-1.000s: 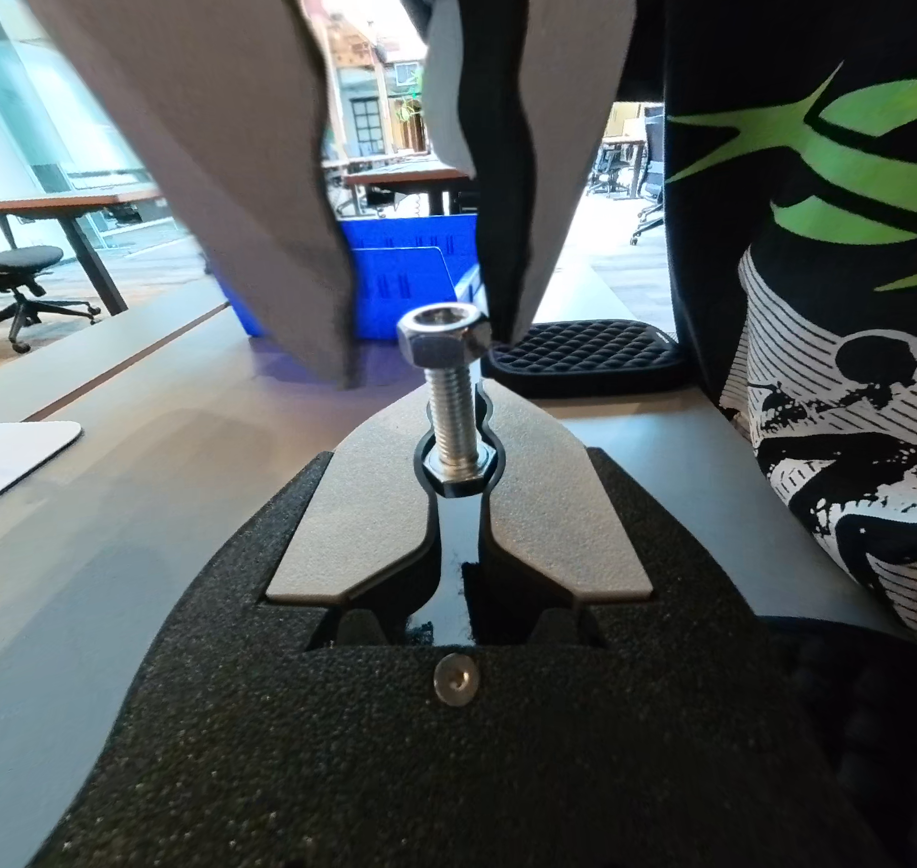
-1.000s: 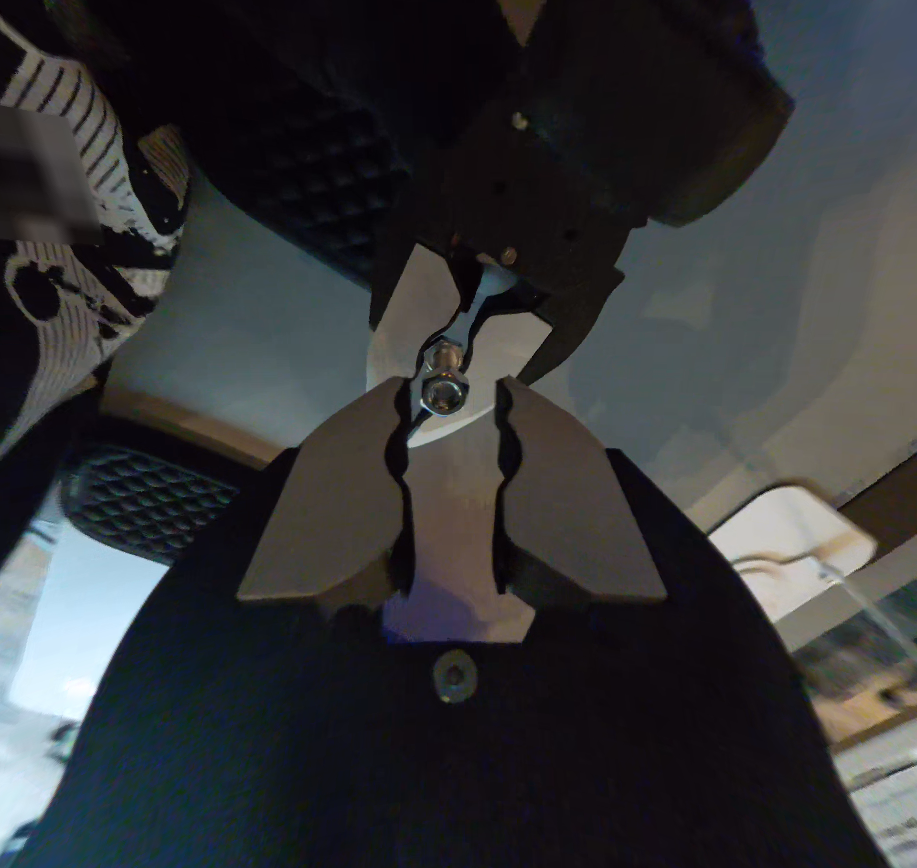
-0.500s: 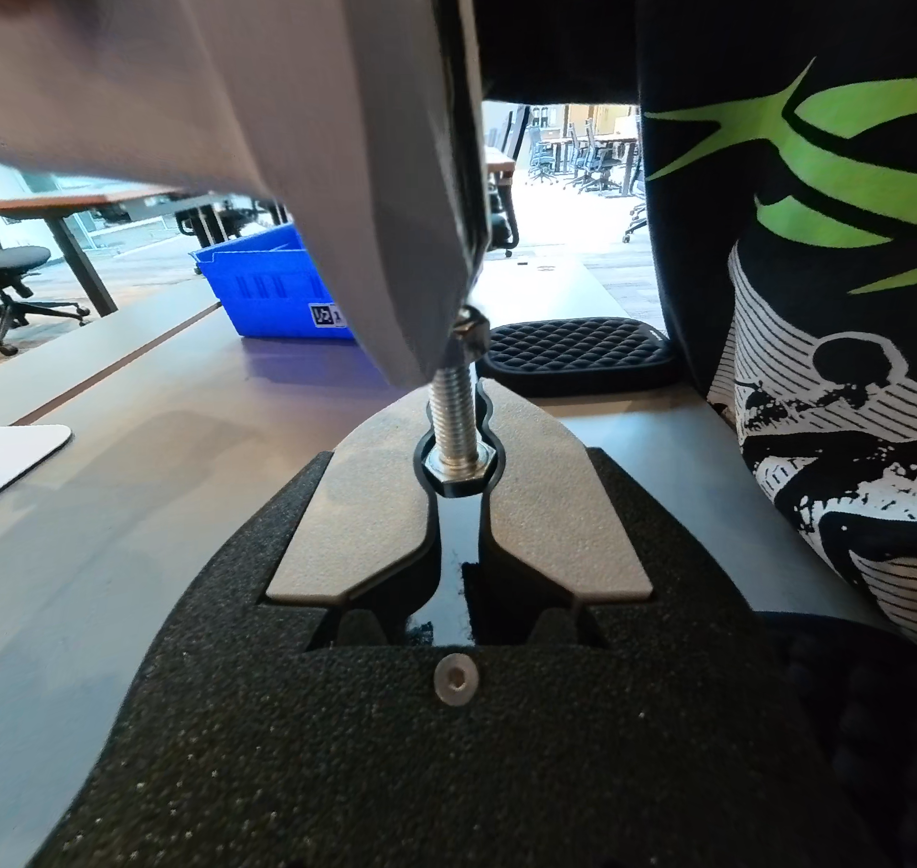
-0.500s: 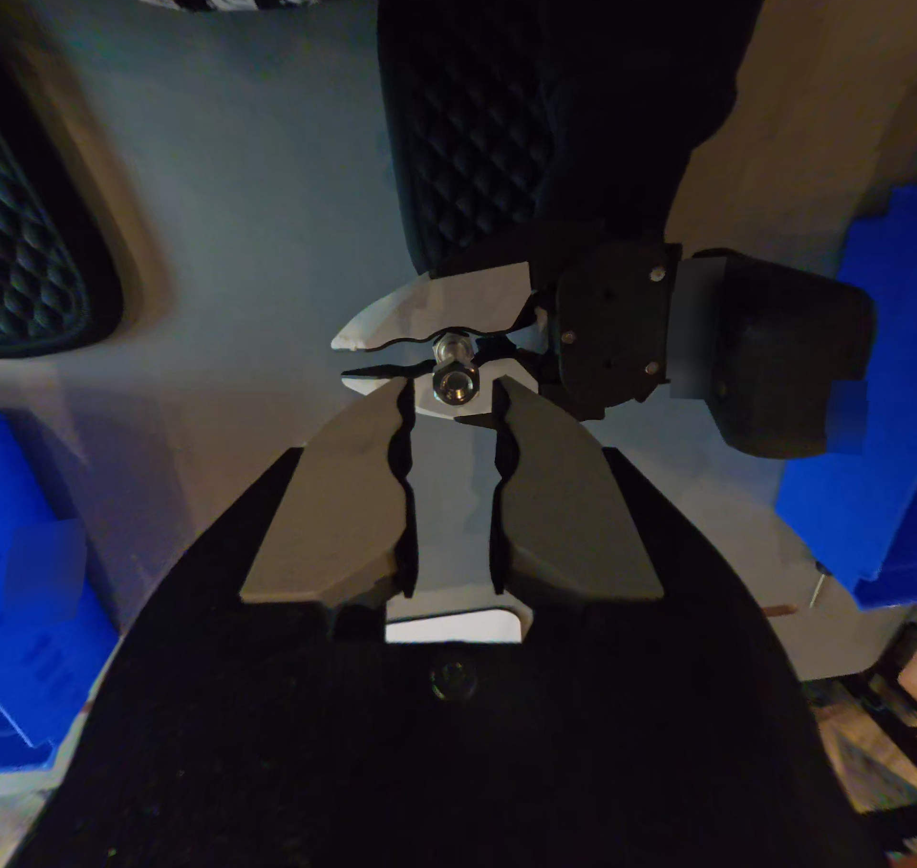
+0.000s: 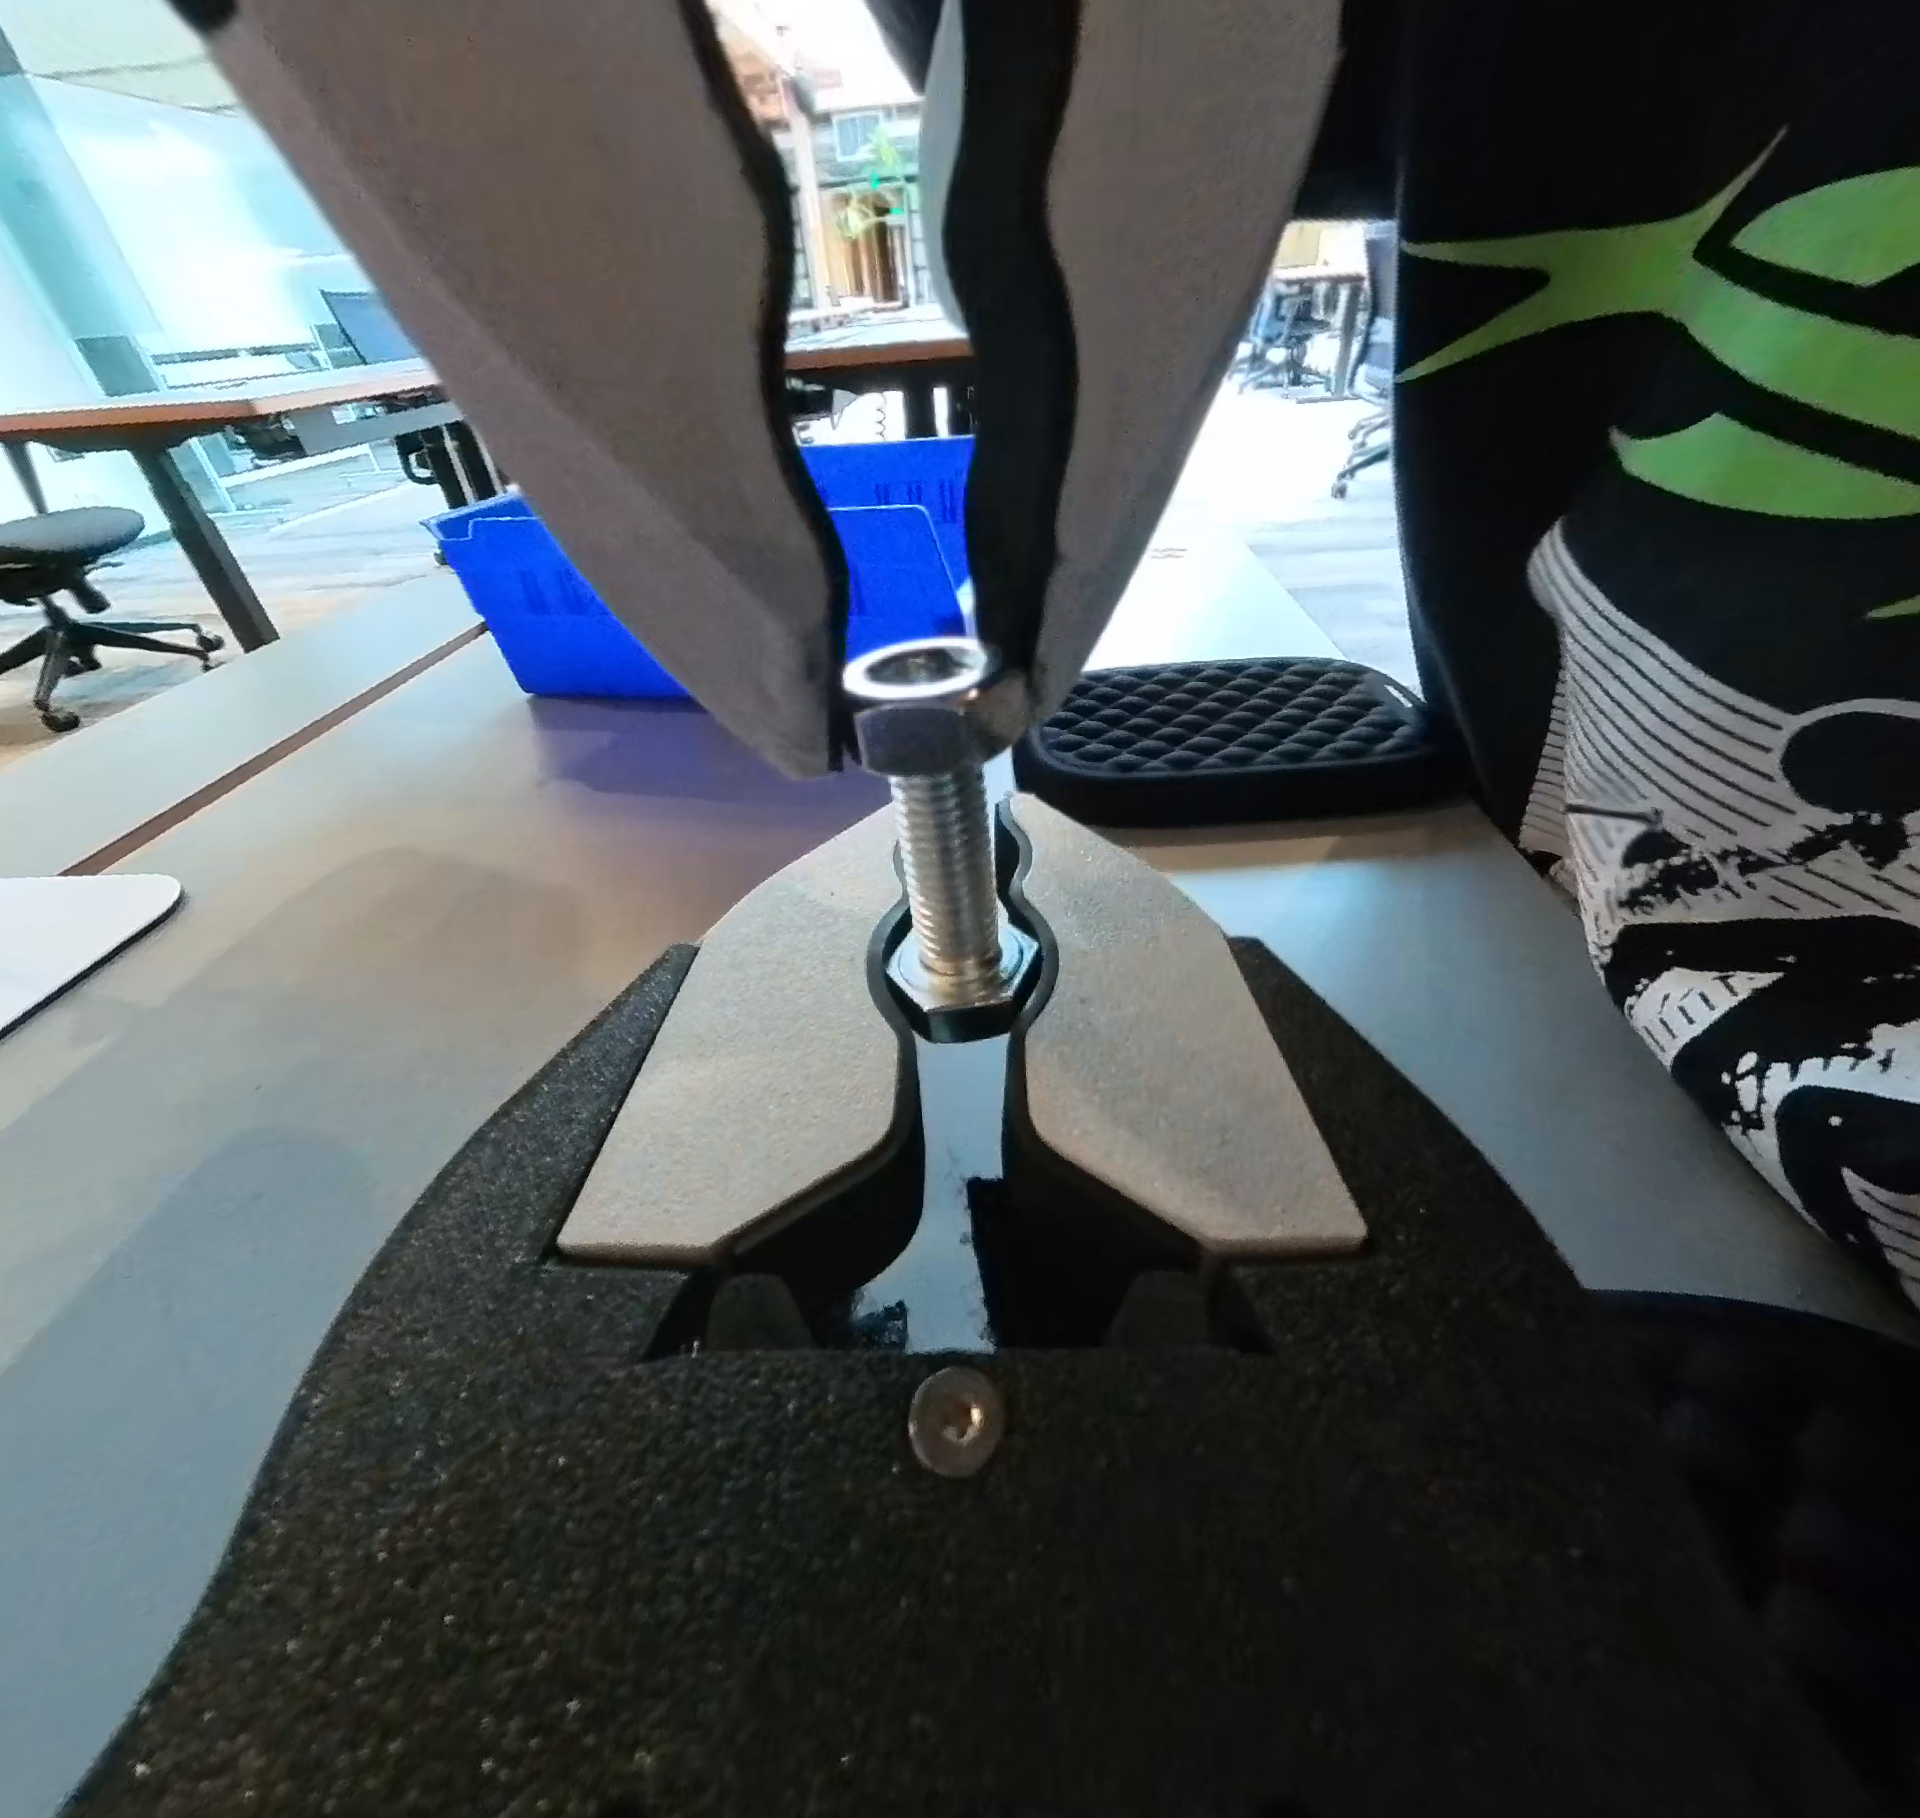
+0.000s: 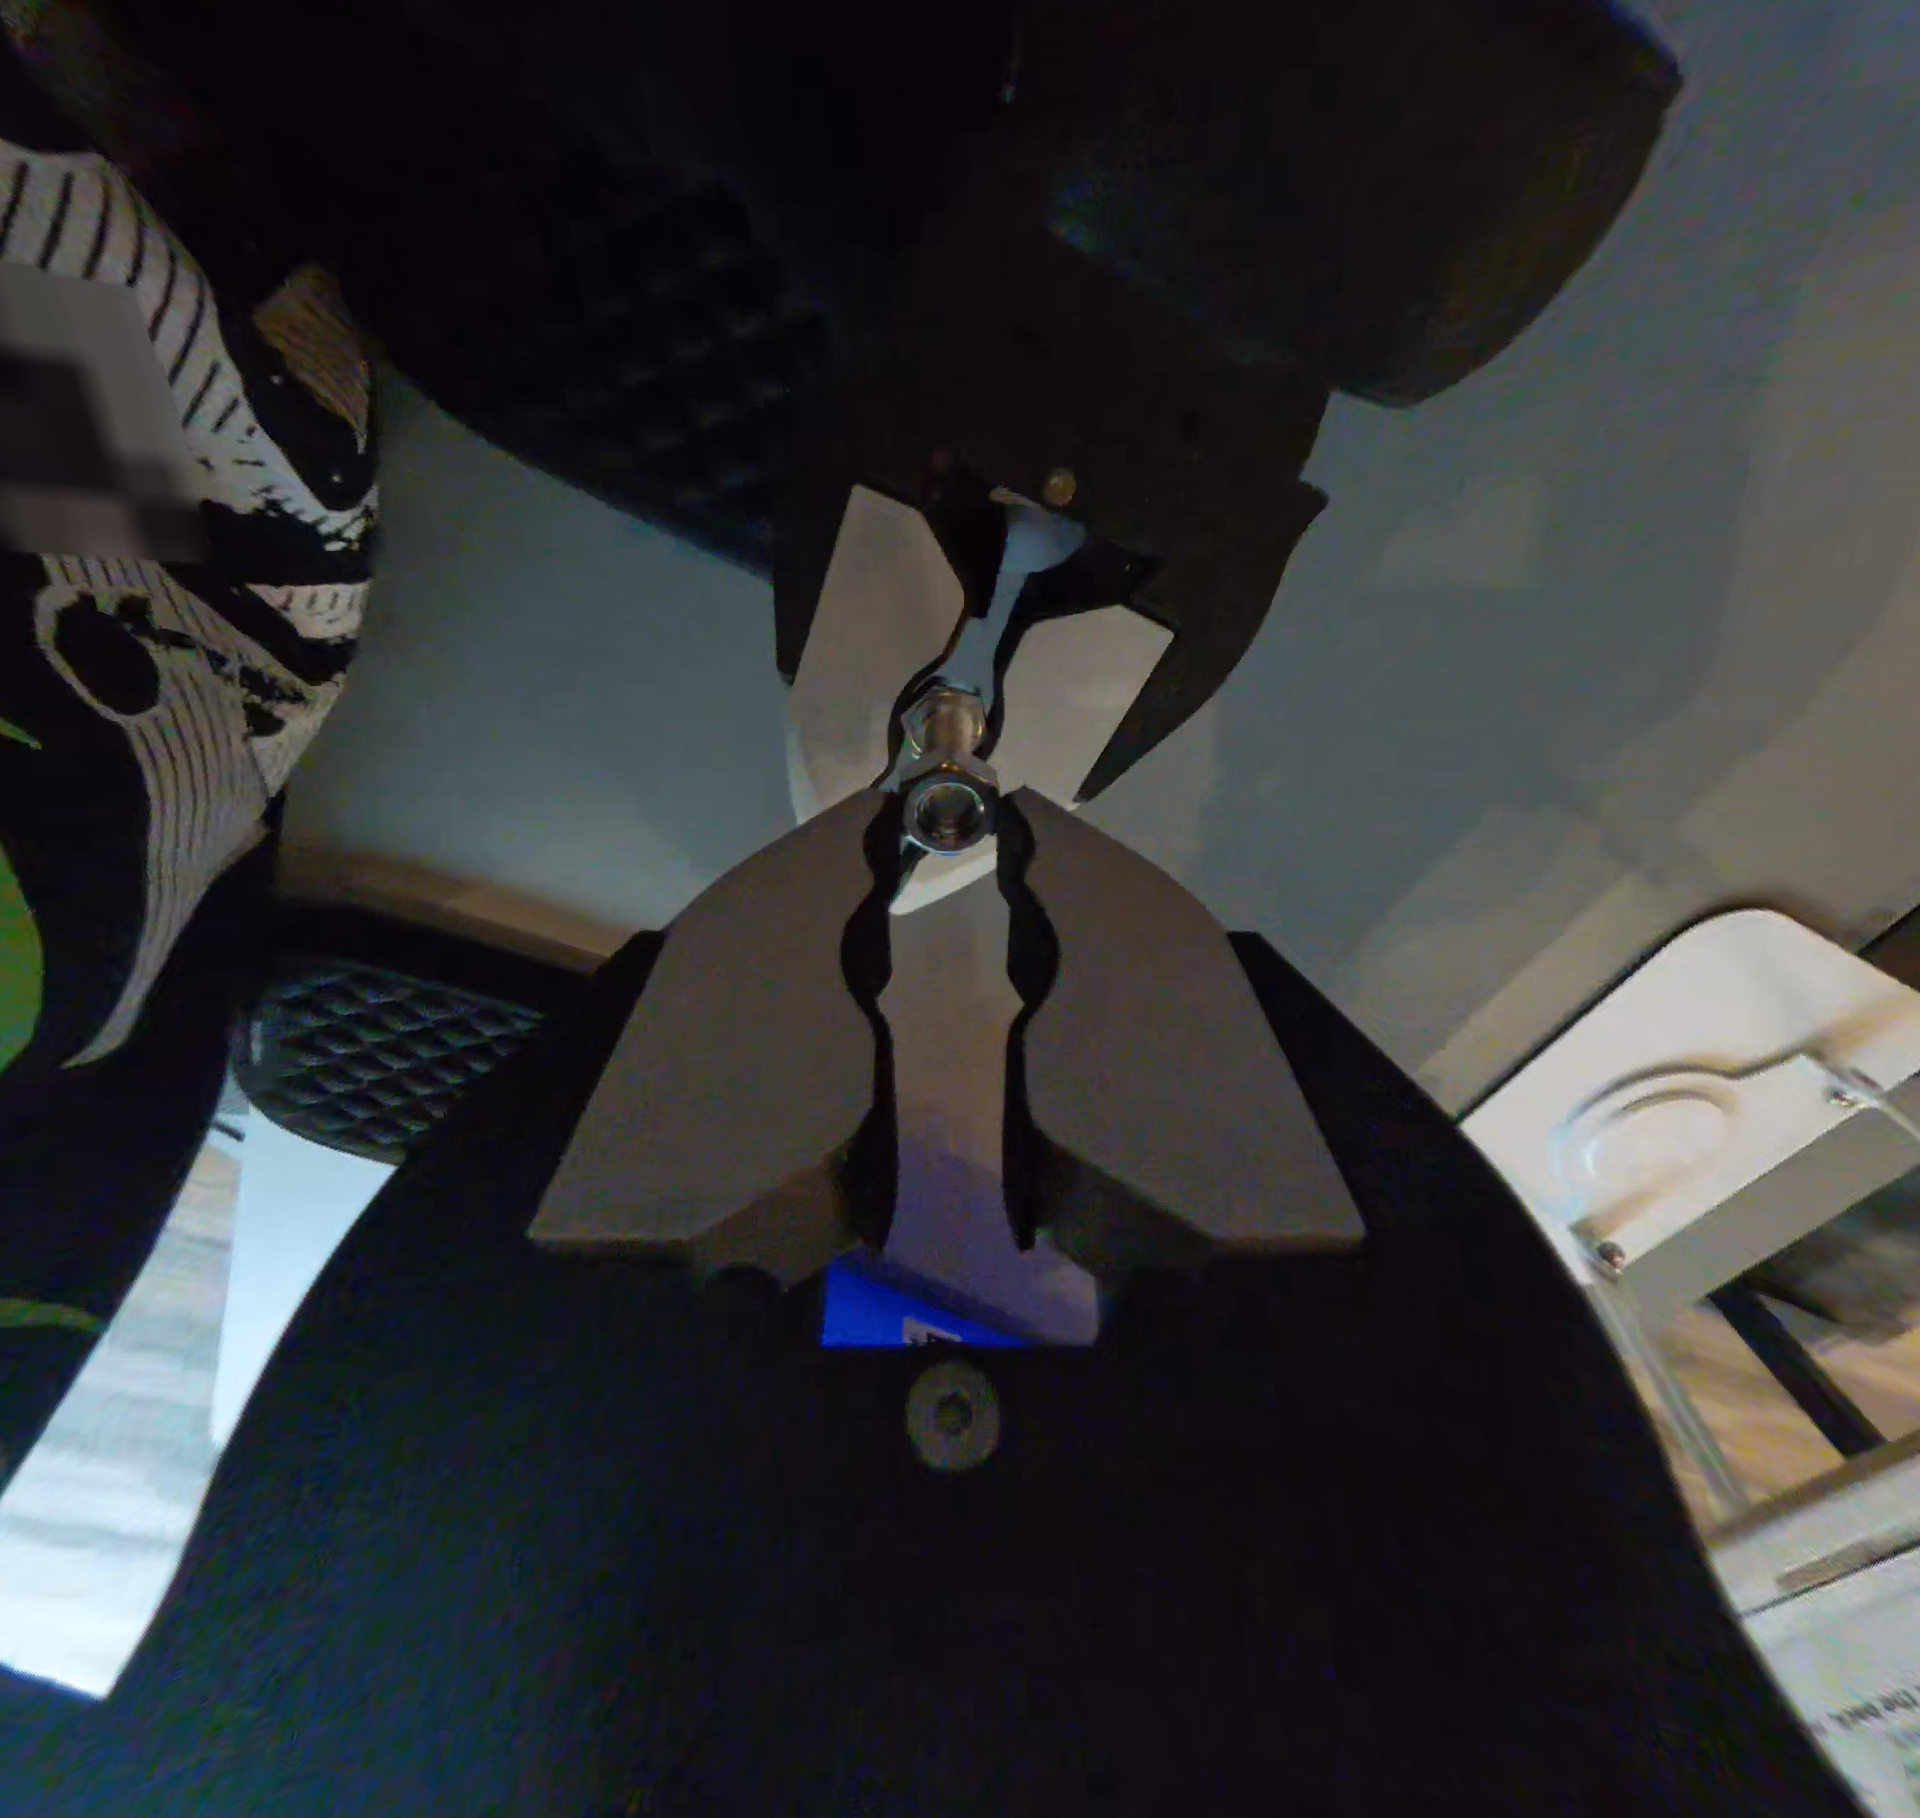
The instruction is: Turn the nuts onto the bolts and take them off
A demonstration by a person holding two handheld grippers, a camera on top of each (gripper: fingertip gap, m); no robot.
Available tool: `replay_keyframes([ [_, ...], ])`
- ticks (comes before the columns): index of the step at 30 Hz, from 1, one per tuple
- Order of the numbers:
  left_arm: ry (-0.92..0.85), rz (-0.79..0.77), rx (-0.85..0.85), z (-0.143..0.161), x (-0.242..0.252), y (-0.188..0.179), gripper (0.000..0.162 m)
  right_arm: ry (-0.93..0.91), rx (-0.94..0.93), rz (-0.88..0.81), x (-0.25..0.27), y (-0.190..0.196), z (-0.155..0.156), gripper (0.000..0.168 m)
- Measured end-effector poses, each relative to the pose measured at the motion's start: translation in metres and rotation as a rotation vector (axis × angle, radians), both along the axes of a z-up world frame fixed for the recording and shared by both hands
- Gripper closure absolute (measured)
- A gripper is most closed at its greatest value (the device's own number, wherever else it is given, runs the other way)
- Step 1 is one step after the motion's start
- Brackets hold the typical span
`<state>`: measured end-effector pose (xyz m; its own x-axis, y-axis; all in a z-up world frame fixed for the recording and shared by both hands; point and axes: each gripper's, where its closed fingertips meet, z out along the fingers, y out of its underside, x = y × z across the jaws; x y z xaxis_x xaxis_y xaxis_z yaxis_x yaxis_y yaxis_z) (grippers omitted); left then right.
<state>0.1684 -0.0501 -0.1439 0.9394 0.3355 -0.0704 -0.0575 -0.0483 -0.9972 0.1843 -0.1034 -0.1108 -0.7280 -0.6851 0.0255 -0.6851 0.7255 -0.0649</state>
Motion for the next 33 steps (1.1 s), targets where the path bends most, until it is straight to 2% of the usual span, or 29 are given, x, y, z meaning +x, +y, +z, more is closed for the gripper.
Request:
replay_keyframes([
  [3, 0.003, -0.002, 0.013, 0.002, 0.0, -0.001, 0.151, -0.005, -0.034, 0.049, 0.001, -0.004, 0.002, 0.148],
  [5, 0.004, -0.005, 0.017, 0.002, 0.001, -0.001, 0.151, 0.002, -0.095, 0.188, -0.001, -0.011, 0.007, 0.133],
  [9, 0.005, -0.016, 0.02, 0.003, 0.002, -0.001, 0.151, 0.004, -0.186, 0.741, 0.003, -0.005, 0.014, 0.133],
  [10, 0.004, -0.016, 0.021, 0.003, 0.002, -0.001, 0.151, 0.001, -0.193, 0.828, 0.004, -0.002, 0.013, 0.133],
  [12, 0.003, -0.018, 0.018, 0.003, 0.002, -0.001, 0.151, -0.044, -0.1, 0.861, 0.004, 0.007, 0.009, 0.13],
  [14, 0.003, -0.021, 0.01, 0.002, 0.002, 0.0, 0.151, -0.046, -0.074, 0.848, 0.002, 0.002, 0.008, 0.131],
  [18, 0.001, -0.025, 0.012, 0.002, 0.002, 0.0, 0.151, -0.023, -0.043, 0.926, -0.002, -0.002, 0.002, 0.134],
  [22, 0.001, -0.025, 0.01, 0.002, 0.002, 0.001, 0.151, -0.03, -0.033, 0.977, -0.001, -0.004, 0.0, 0.151],
  [25, 0.002, -0.021, 0.012, 0.002, 0.001, 0.0, 0.151, -0.028, -0.024, 0.933, -0.001, -0.004, -0.001, 0.151],
  [28, 0.001, -0.013, 0.019, 0.003, 0.0, -0.001, 0.151, -0.019, -0.014, 0.774, -0.003, -0.005, 0.0, 0.151],
  [30, -0.001, -0.009, 0.026, 0.003, -0.001, -0.002, 0.151, -0.001, 0.002, 0.589, -0.004, -0.005, 0.0, 0.151],
  [33, 0.003, -0.005, 0.025, 0.004, -0.001, -0.002, 0.151, -0.002, 0.032, 0.188, -0.003, -0.003, 0.0, 0.151],
])
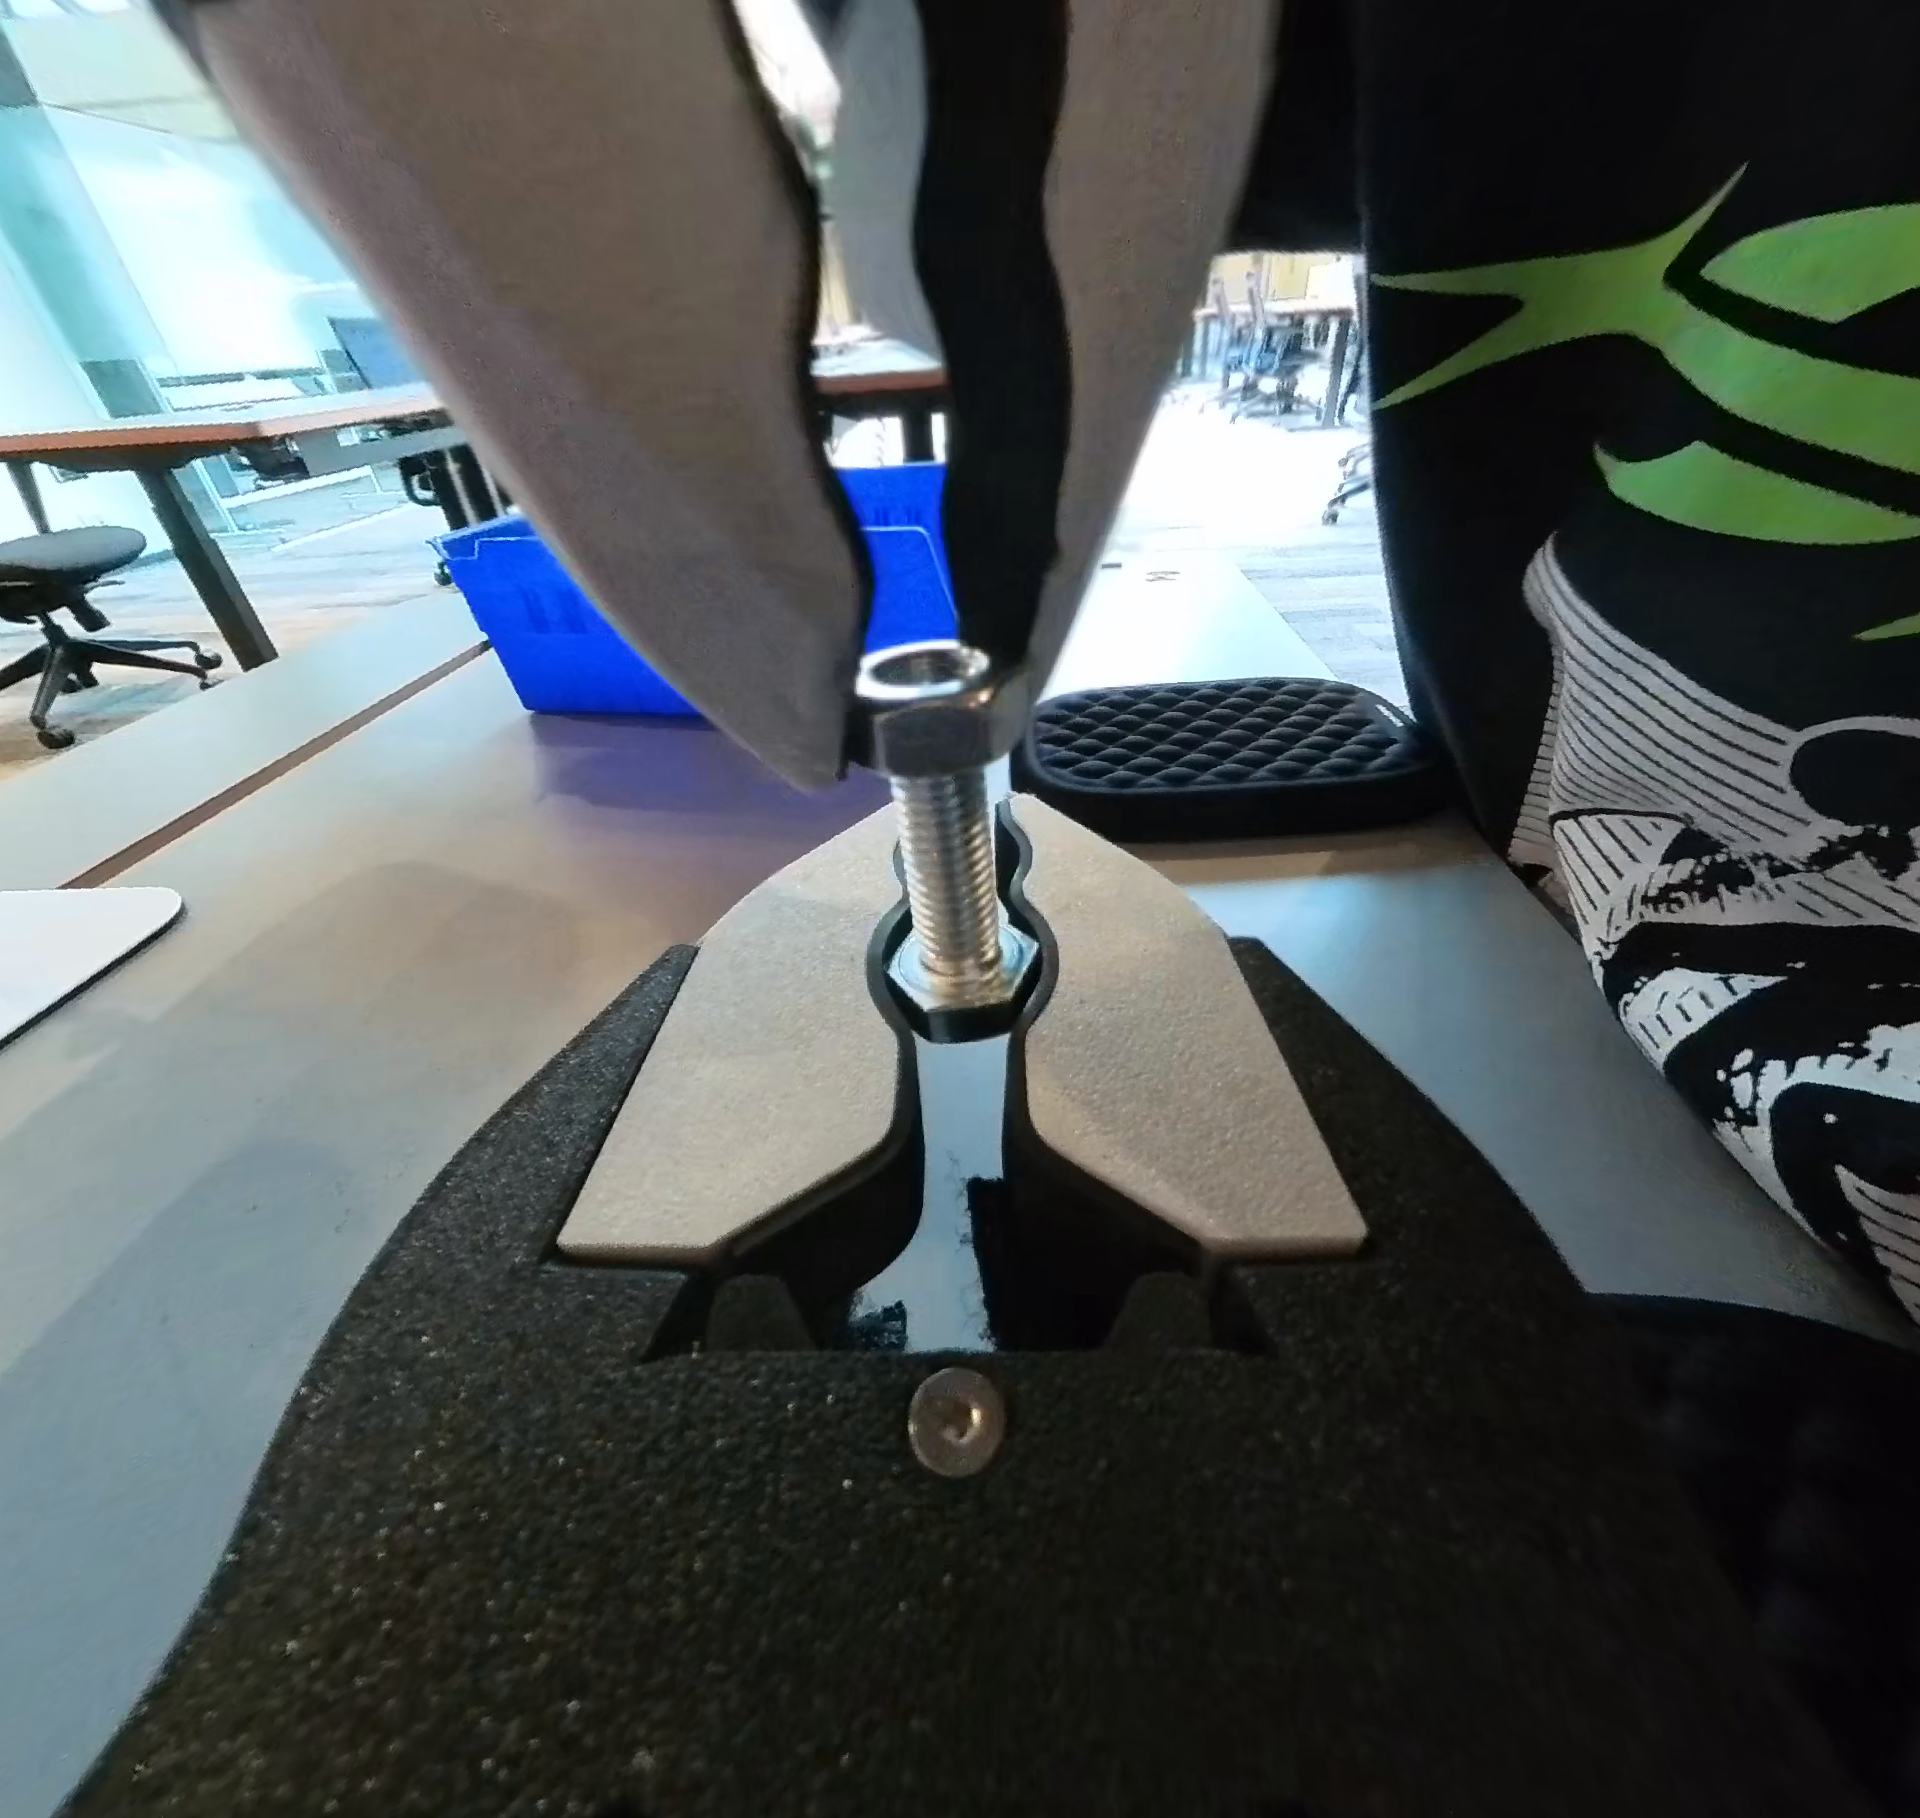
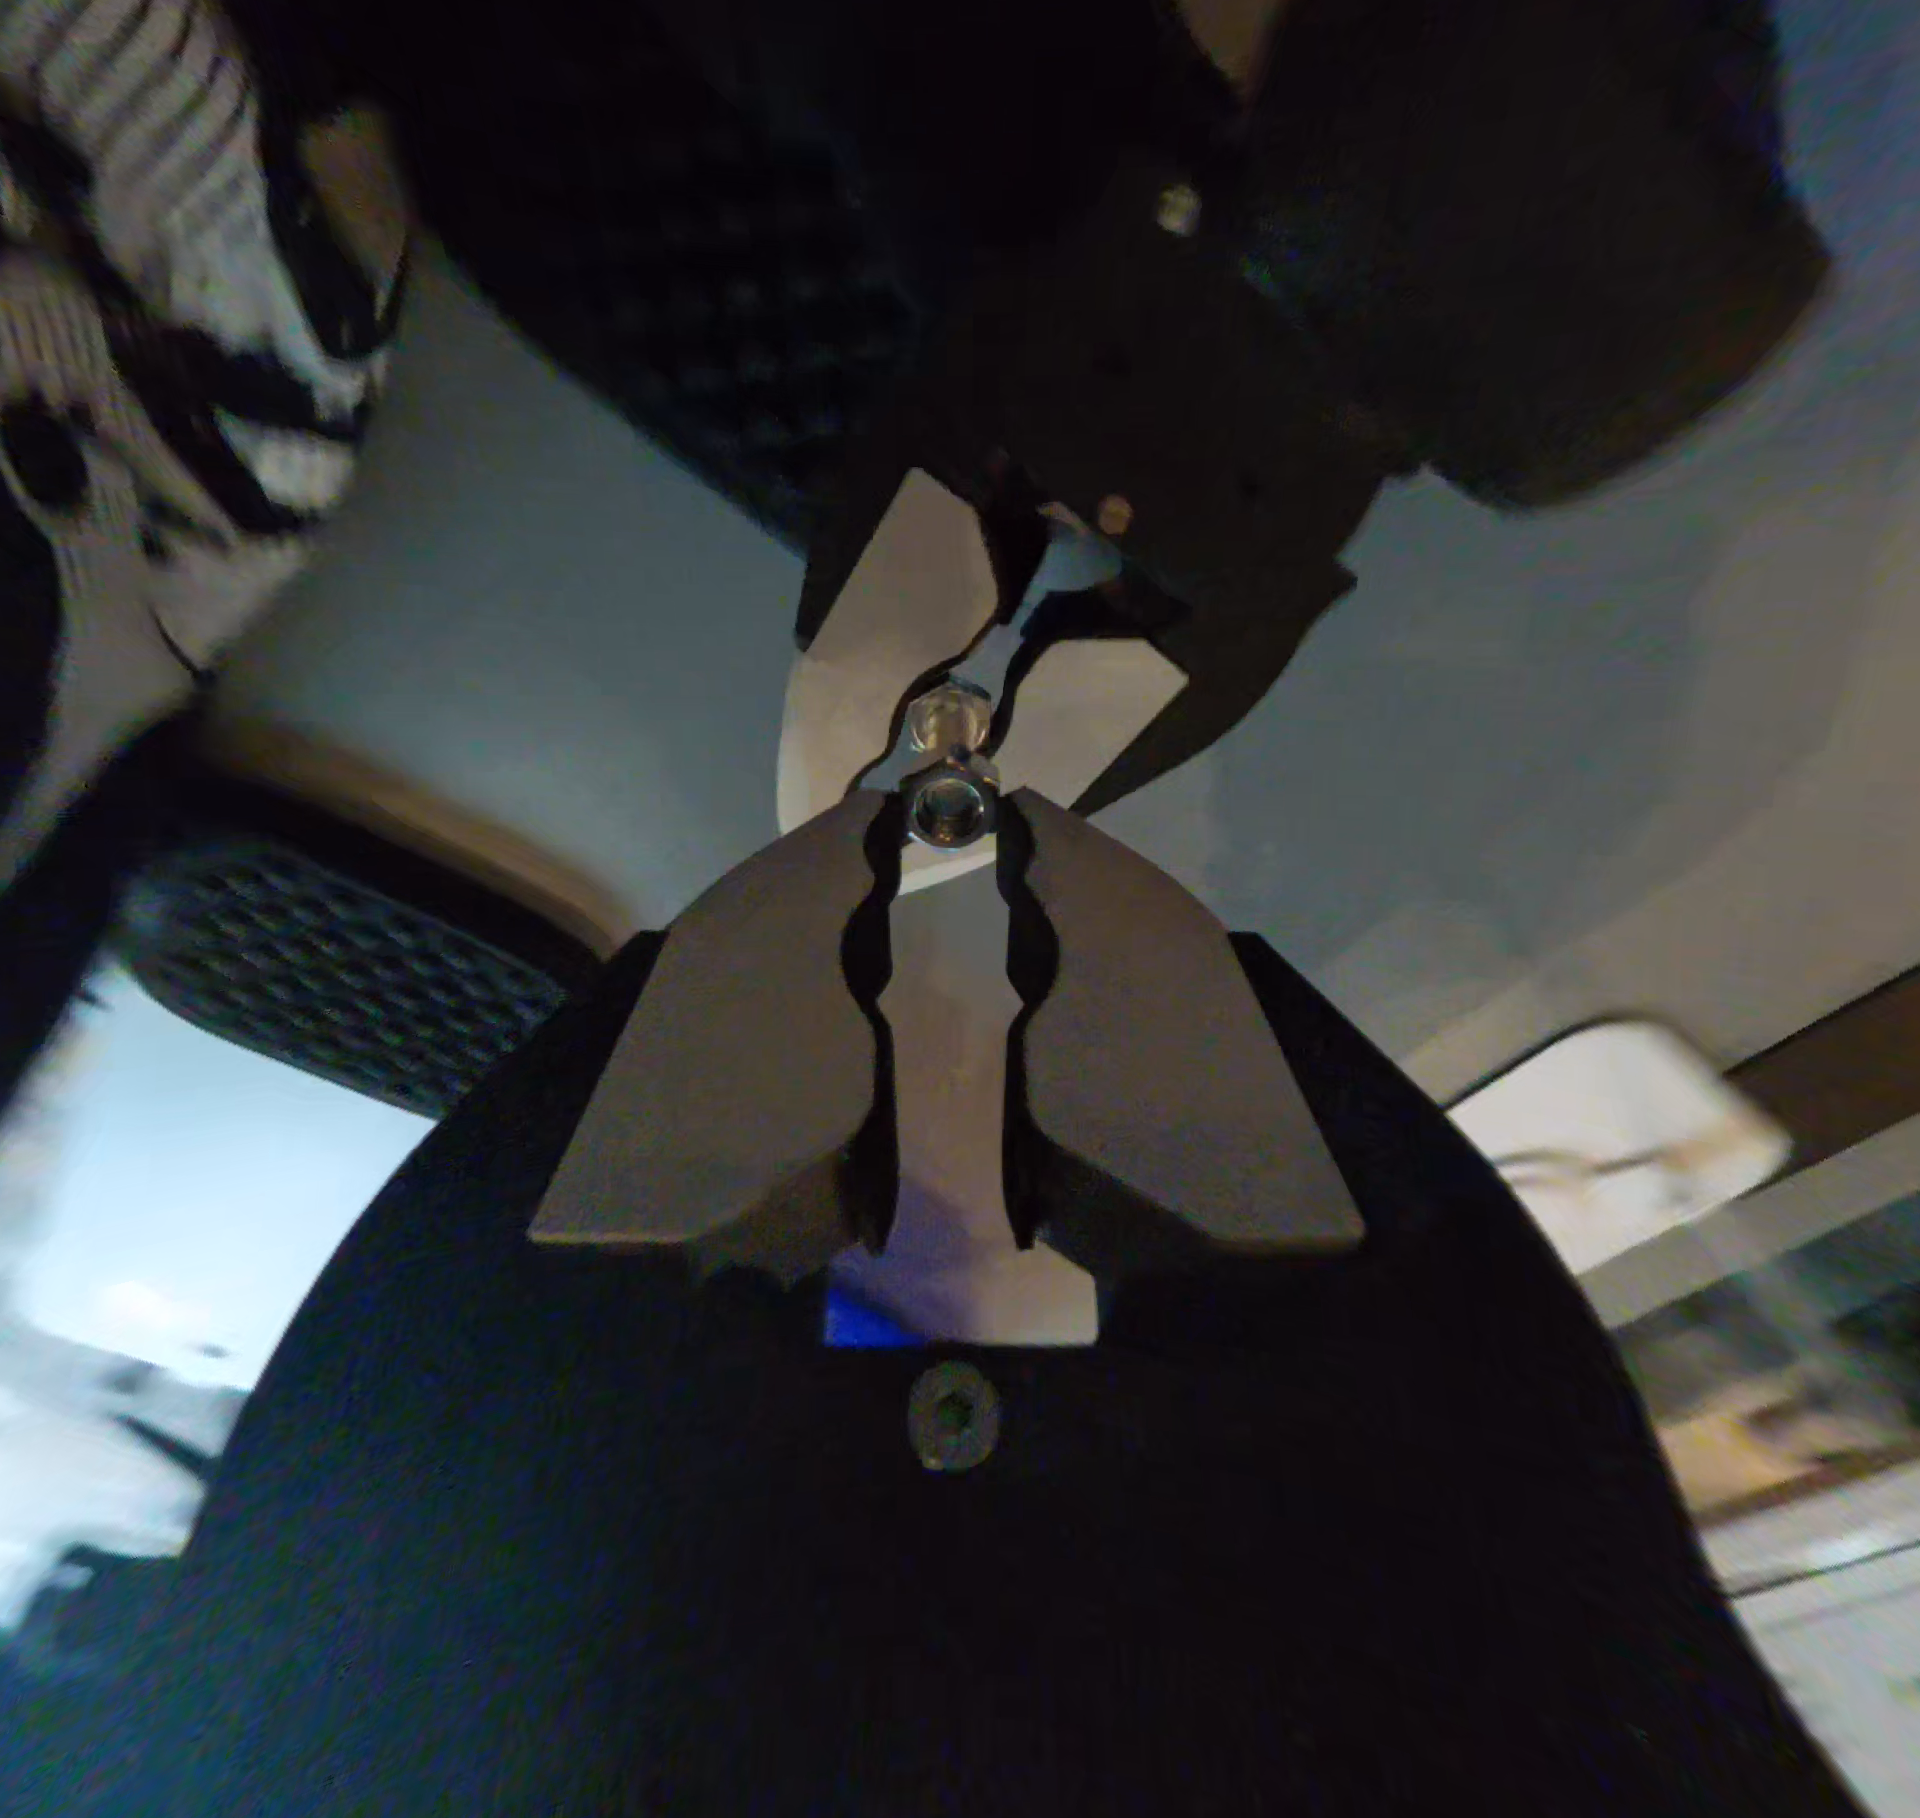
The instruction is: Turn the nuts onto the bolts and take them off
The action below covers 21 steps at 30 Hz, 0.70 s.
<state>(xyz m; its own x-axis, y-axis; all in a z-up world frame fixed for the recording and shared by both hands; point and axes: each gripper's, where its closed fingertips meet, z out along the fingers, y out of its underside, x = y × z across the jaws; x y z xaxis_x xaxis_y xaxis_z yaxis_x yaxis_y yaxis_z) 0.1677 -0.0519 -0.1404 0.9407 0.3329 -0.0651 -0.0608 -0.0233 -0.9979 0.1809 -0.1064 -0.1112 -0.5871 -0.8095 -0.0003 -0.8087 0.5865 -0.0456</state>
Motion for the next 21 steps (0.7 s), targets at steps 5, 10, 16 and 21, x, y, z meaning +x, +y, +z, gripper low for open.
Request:
replay_keyframes([
  [5, 0.004, -0.005, -0.023, -0.003, 0.001, 0.002, 0.151, -0.009, -0.027, -0.174, 0.001, 0.002, -0.002, 0.151],
  [10, 0.005, -0.008, -0.009, -0.001, 0.001, 0.001, 0.151, -0.065, -0.099, -0.062, 0.0, -0.004, 0.009, 0.125],
  [16, 0.002, -0.02, -0.008, -0.001, 0.002, 0.001, 0.151, -0.04, -0.159, 0.554, -0.003, 0.003, 0.015, 0.121],
  [21, 0.001, -0.023, -0.004, 0.0, 0.002, 0.001, 0.151, -0.07, -0.15, 0.708, 0.0, -0.002, 0.008, 0.136],
])
